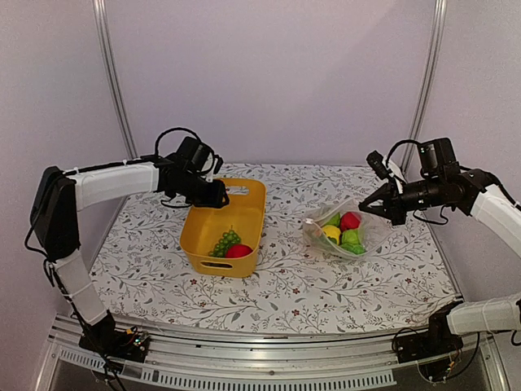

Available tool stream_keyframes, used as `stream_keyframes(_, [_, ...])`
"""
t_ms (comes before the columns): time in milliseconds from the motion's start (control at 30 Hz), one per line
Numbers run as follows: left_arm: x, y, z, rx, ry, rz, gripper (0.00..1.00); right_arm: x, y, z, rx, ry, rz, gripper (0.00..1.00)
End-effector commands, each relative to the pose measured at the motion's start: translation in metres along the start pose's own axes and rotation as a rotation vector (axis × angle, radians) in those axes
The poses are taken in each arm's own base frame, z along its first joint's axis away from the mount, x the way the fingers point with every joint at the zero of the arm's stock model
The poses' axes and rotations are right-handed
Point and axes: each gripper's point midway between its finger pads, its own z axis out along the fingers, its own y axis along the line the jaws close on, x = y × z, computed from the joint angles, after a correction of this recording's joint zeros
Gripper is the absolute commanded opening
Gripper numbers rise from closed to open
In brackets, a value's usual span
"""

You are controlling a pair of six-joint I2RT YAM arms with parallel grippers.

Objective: Place the food in the zip-top bag and seal the zipper
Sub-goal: Pick up the fake fruit from the bin.

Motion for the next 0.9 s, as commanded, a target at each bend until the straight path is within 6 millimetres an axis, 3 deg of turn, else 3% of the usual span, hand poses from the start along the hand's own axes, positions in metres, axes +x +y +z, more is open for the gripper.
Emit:
stream_keyframes(0, [-0.004, -0.003, 0.019, 0.004, 0.054, -0.033, 0.38, -0.001, 0.001, -0.001, 0.013, -0.014, -0.027, 0.00])
stream_keyframes(167, [0.009, 0.017, 0.044, -0.095, 0.121, -0.080, 0.40, -0.002, 0.001, -0.003, 0.015, -0.018, -0.029, 0.00])
stream_keyframes(333, [0.025, 0.010, 0.060, -0.025, 0.163, -0.123, 0.39, -0.001, 0.002, -0.001, 0.007, -0.017, -0.026, 0.00])
stream_keyframes(867, [0.050, 0.006, 0.077, 0.017, 0.235, -0.117, 0.31, 0.000, -0.001, 0.004, -0.002, -0.006, -0.014, 0.00])
